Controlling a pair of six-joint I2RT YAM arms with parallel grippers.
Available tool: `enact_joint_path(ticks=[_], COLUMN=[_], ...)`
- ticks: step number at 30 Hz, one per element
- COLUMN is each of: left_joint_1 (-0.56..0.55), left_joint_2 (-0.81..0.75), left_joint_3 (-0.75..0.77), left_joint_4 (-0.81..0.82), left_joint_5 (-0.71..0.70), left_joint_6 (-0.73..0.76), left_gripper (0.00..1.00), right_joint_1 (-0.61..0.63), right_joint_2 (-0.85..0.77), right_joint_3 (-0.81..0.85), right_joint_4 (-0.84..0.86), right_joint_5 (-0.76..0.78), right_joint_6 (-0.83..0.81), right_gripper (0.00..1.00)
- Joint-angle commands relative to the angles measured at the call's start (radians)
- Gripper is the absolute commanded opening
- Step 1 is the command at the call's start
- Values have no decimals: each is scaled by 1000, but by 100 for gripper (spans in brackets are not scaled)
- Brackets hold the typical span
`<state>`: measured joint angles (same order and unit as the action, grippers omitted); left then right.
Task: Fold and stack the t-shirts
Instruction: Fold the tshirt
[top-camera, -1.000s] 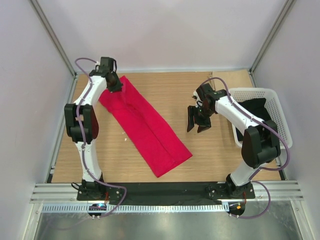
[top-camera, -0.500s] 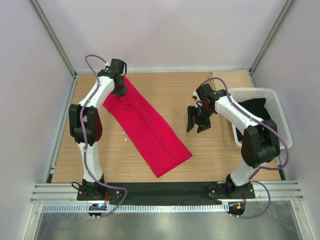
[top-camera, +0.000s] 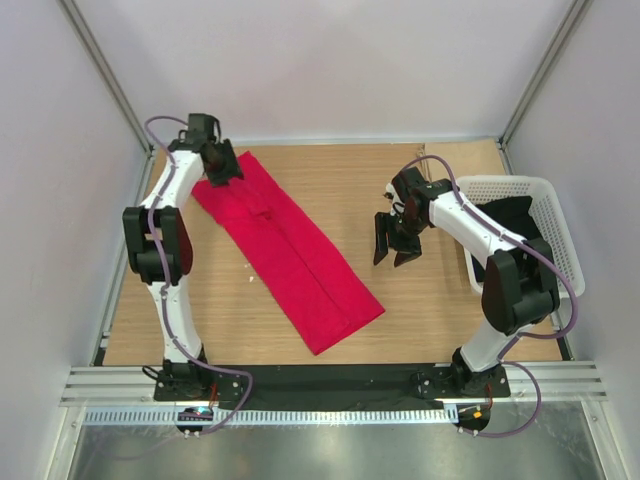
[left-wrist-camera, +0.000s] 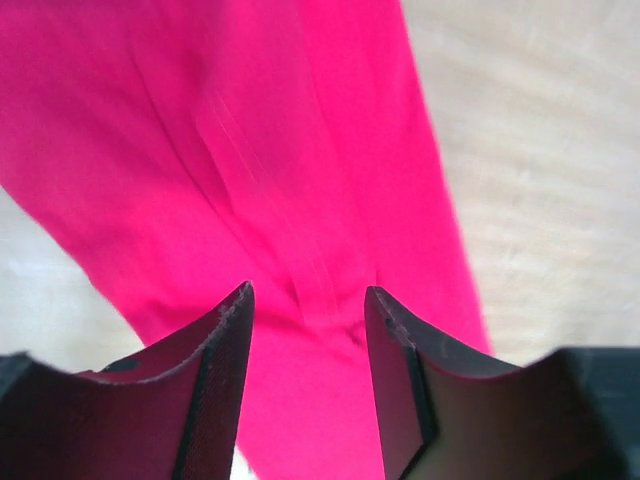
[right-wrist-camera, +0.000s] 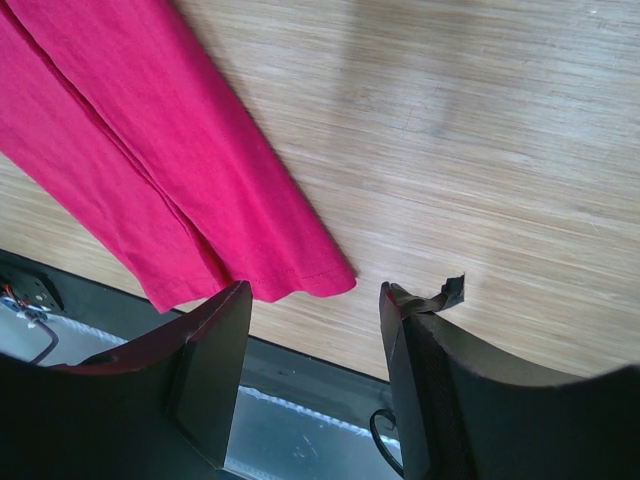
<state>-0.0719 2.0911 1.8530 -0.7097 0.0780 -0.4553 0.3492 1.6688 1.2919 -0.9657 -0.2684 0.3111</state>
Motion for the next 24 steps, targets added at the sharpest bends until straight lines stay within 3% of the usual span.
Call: enact_joint_path(ticks=[1,5,11,17,24], left_joint_1=[122,182,205,205,195], left_joint_2=[67,174,291,342,418], left_joint_3=[110,221,285,272,330], left_joint_4=[119,125,202,387,417], left_joint_5=[189,232,310,431,474], left_joint_6=[-55,-68,-89,-46,-75], left_gripper=[47,38,42,42,38], right_joint_1=[-3,-3,-3,-3,2], right_joint_2=[8,11,22,28,48], right_joint_3=[7,6,0,-11,-3], right_joint_4=[-5,-7,-10,-11,-11], right_joint_5=[3,15,21,20,12], right_joint_6=[-14,-14,-1,14,19], right_gripper=[61,61,61,61,61])
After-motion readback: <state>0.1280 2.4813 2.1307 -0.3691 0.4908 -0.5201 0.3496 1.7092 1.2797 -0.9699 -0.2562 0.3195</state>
